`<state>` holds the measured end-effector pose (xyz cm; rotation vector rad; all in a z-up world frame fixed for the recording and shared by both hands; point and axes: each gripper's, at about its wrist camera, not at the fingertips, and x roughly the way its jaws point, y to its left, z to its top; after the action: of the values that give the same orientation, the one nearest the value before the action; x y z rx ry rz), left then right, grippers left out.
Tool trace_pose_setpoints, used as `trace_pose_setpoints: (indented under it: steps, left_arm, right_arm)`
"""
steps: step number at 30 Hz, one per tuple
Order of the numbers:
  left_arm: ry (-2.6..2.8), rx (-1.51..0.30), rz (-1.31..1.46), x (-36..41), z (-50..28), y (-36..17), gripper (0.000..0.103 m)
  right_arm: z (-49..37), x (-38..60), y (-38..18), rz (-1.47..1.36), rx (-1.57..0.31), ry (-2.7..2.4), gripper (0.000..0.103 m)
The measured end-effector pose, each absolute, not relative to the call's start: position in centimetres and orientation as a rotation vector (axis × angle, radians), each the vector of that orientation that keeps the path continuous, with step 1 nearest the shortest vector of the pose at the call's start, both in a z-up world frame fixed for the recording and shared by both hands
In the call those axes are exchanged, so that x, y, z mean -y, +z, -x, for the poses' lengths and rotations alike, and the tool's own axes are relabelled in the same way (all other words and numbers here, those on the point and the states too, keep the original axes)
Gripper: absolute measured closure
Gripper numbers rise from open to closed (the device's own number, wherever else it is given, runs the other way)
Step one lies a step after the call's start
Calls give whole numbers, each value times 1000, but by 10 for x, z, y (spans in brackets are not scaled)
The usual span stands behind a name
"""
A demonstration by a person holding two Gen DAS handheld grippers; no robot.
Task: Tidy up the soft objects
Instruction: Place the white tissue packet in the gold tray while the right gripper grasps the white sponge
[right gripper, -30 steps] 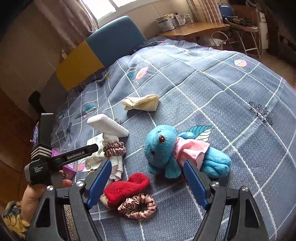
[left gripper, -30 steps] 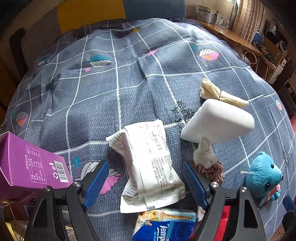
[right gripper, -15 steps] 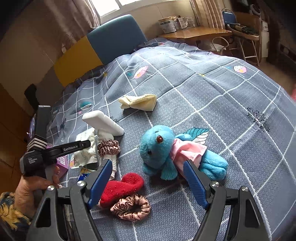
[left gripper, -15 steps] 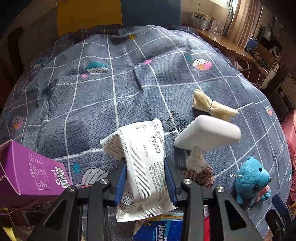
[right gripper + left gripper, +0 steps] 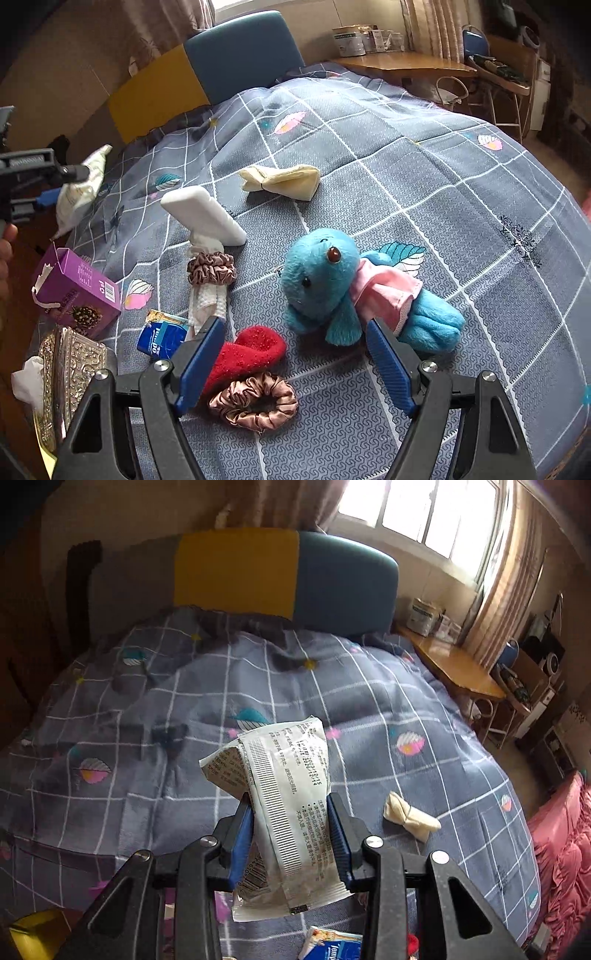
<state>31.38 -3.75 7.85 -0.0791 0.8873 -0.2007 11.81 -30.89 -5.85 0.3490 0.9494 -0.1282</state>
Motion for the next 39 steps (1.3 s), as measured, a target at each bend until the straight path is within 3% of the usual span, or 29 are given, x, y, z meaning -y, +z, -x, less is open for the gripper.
trace_pose_setpoints:
  steps: [5, 11, 18, 29, 31, 32, 33, 36, 39]
  left_arm:
    - [-79, -812, 165, -45, -308, 107, 65]
    - [42, -785, 223, -137, -272, 97, 65]
    - [148, -784, 365, -234, -196, 57, 65]
    - [313, -838, 473, -308, -76, -26, 65]
    - [322, -871, 461, -308, -66, -42, 65]
    - [325, -886, 456, -308, -62, -50, 65]
    - [330, -895, 454, -308, -56, -57, 65]
    - [329, -913, 441, -304, -45, -73, 60]
    - [314, -936, 414, -297, -44, -82, 43]
  right_arm:
    - [-129, 293, -56, -309, -949, -89, 23]
    - [-161, 270, -44, -291, -879, -74, 19]
    - [-212, 249, -48, -304, -841, -139, 4]
    - [-260, 234, -61, -252, -847, -259, 4]
    - [-268, 231, -64, -243, -853, -251, 8]
    - [-272, 231, -66, -239, -869, -237, 25]
    - [-277, 230, -67, -238, -891, -216, 48]
    - [-277, 233, -61, -244, -877, -193, 48]
    - [-275, 235, -50, -239, -863, -173, 48]
